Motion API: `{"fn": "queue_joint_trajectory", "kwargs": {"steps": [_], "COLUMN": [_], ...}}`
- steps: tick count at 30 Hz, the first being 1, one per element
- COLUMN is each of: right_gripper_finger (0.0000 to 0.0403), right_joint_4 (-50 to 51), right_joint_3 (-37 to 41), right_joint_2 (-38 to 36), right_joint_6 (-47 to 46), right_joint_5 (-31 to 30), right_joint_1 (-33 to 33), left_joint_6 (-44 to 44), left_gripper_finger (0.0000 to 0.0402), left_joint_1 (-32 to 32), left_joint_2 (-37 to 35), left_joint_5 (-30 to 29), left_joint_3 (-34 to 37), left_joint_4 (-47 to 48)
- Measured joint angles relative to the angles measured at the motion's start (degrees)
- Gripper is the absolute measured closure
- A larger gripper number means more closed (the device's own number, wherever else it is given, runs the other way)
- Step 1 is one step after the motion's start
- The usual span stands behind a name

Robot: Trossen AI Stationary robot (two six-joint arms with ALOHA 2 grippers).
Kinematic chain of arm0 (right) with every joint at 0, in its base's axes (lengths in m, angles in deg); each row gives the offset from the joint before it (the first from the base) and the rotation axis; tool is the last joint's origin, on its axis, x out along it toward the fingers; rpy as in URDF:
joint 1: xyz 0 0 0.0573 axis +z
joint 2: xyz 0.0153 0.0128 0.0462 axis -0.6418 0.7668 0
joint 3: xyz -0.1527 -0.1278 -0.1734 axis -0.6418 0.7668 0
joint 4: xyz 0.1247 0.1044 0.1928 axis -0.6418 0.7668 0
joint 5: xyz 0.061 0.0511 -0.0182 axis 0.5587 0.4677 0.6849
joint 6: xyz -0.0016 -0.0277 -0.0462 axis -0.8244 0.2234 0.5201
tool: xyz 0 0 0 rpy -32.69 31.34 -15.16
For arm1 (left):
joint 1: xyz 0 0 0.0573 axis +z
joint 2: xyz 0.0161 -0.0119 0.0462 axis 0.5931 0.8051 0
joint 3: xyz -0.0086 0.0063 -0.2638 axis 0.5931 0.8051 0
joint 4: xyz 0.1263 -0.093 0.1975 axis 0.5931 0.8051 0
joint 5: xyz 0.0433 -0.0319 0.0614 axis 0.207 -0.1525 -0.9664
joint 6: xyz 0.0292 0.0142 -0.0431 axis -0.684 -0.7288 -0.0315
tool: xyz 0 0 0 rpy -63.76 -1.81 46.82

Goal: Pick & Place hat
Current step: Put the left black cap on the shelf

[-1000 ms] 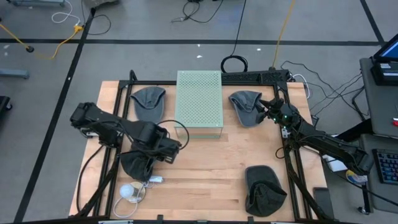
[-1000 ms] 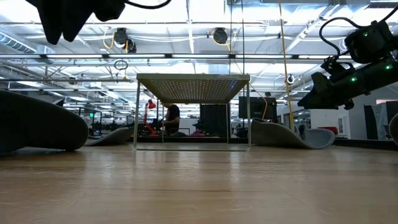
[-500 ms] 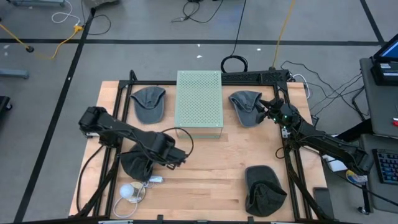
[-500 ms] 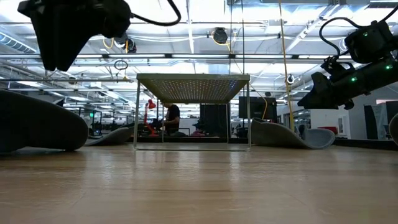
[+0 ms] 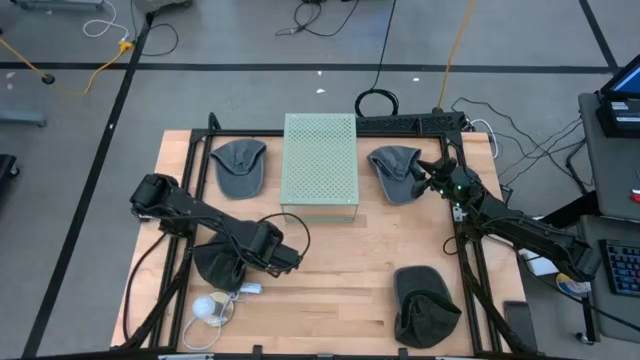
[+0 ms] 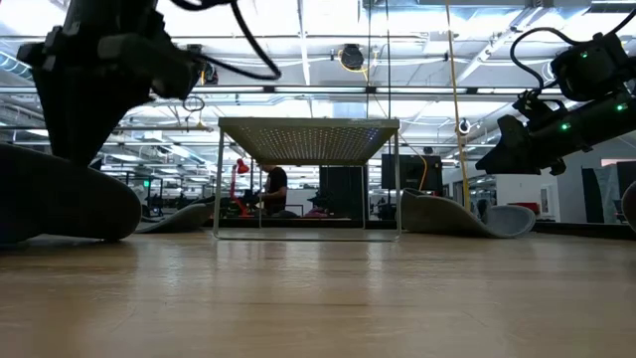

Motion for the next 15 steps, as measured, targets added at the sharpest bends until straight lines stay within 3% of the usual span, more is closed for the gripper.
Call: {"fn": "queue_joint_trajectory", "kwargs": {"steps": [15], "right_gripper_finger": [0.0236], "right_joint_4": [0.0], "right_joint_3": [0.0], "right_joint_2": [0.0], "right_joint_6": [0.0], "right_joint_5": [0.0], "right_joint_1": [0.0], "left_joint_6": [-2.7], "left_gripper_finger": [0.0257], "left_joint_1": [0.0], "left_joint_2": [0.0], "left_joint_5": [-4.0], "left_joint_3": [5.1], "left_joint_4": [-4.3]}}
